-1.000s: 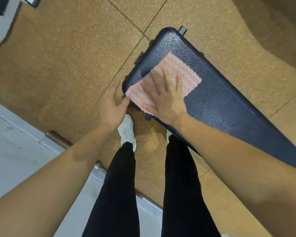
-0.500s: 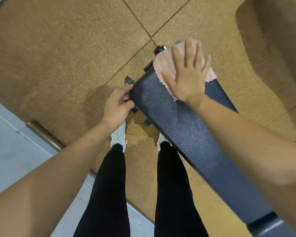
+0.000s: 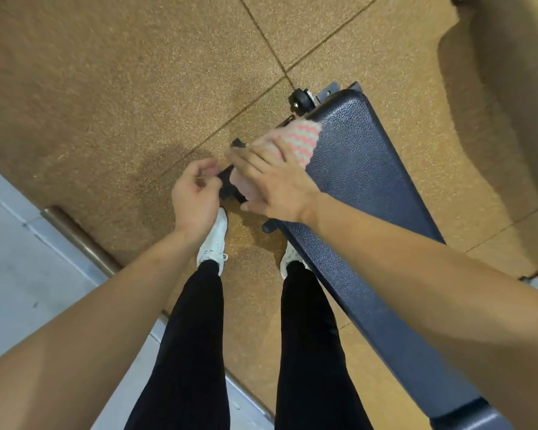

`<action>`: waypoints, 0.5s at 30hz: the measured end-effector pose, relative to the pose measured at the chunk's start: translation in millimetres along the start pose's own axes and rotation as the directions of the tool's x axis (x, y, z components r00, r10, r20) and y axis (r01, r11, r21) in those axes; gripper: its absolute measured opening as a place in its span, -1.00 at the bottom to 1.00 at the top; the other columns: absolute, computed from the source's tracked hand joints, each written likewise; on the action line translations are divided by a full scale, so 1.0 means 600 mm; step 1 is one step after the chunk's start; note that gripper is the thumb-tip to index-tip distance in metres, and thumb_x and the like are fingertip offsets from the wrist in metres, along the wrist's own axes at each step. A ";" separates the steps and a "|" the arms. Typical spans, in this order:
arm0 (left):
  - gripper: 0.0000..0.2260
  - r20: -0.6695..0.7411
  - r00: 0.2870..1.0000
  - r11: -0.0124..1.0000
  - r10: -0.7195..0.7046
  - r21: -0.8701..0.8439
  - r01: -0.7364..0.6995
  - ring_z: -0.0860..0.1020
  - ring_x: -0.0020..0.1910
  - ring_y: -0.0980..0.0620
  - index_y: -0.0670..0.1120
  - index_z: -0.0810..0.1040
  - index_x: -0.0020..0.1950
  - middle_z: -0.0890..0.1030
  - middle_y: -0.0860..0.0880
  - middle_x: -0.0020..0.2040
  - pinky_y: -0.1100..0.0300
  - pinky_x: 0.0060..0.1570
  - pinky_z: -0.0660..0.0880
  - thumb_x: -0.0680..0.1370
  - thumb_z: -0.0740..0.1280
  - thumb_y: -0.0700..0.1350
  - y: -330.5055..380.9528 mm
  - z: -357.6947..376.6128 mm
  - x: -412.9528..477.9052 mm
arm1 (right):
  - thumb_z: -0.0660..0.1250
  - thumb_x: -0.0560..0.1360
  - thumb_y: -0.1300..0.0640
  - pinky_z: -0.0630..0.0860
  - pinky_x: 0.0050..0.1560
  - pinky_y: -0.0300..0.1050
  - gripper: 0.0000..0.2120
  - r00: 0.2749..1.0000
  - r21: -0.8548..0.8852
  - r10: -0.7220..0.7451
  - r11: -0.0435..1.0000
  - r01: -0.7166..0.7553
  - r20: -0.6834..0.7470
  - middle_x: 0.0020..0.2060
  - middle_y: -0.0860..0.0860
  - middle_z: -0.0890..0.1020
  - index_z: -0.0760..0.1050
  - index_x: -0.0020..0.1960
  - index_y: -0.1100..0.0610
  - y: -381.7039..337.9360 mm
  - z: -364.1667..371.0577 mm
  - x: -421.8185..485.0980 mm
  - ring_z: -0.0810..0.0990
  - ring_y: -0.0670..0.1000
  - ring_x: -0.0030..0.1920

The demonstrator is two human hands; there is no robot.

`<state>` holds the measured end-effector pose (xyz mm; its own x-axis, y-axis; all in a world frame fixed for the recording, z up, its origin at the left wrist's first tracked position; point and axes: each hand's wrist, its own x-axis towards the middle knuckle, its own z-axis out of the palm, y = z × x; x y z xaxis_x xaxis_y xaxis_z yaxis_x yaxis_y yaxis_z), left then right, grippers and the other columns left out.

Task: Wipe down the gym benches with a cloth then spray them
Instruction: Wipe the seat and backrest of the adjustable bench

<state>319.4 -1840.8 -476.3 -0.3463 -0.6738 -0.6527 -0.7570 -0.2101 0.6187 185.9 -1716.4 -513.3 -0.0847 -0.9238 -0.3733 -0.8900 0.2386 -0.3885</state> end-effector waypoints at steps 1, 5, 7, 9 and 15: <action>-0.72 -0.034 0.999 1.000 -0.005 -0.020 0.004 0.59 -0.03 0.20 -0.06 0.63 0.22 0.67 0.12 0.03 0.38 -0.02 0.49 0.56 0.29 -0.27 0.002 0.000 0.000 | 0.30 0.45 -0.33 0.00 0.57 0.24 -0.06 1.000 0.140 0.011 0.990 -0.008 -0.025 0.58 0.01 0.25 0.03 0.64 0.07 0.003 -0.011 0.003 0.24 0.01 0.55; -0.78 0.017 0.997 0.996 0.076 -0.049 -0.075 0.57 -0.10 0.26 -0.02 0.63 0.12 0.65 0.13 -0.02 0.36 -0.01 0.49 0.58 0.32 -0.29 0.016 0.019 0.007 | 0.34 0.49 -0.14 0.13 0.53 0.17 -0.35 0.977 0.253 0.137 0.963 -0.093 -0.164 0.54 0.07 0.31 0.32 0.50 0.11 0.066 -0.047 -0.002 0.33 0.05 0.50; -0.76 0.148 0.981 0.992 0.128 -0.019 -0.126 0.59 0.00 0.18 -0.07 0.64 0.21 0.66 0.03 0.08 0.29 0.07 0.51 0.59 0.35 -0.28 0.023 0.038 0.013 | 0.25 0.54 -0.22 0.20 0.49 0.17 -0.46 0.987 0.150 0.109 0.985 -0.090 -0.118 0.33 0.08 0.52 0.48 0.35 0.13 0.109 -0.052 -0.008 0.44 0.11 0.38; -0.69 0.261 0.953 0.982 0.155 0.067 -0.178 0.56 0.14 0.08 -0.10 0.60 0.34 0.63 -0.01 0.20 0.19 0.17 0.49 0.59 0.38 -0.24 0.029 0.057 0.018 | 0.15 0.53 -0.33 0.24 0.43 0.10 -0.41 0.997 0.080 0.068 0.995 -0.065 -0.035 0.15 0.05 0.58 0.53 0.28 0.11 0.135 -0.055 -0.006 0.50 0.13 0.26; -0.55 0.395 0.899 0.930 0.188 0.224 -0.292 0.49 0.37 0.09 -0.06 0.49 0.49 0.55 0.00 0.41 0.21 0.37 0.39 0.59 0.43 -0.13 0.055 0.087 0.042 | 0.20 0.55 -0.37 0.28 0.29 0.06 -0.42 0.997 0.044 0.066 0.997 -0.068 0.034 0.00 0.02 0.59 0.55 0.30 0.07 0.174 -0.091 0.004 0.54 0.12 0.14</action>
<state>257.0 -1828.0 -495.4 -0.6723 -0.3656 -0.6437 -0.7268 0.1607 0.6678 68.5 -1710.2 -508.8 -0.1279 -0.8953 -0.4267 -0.8619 0.3133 -0.3988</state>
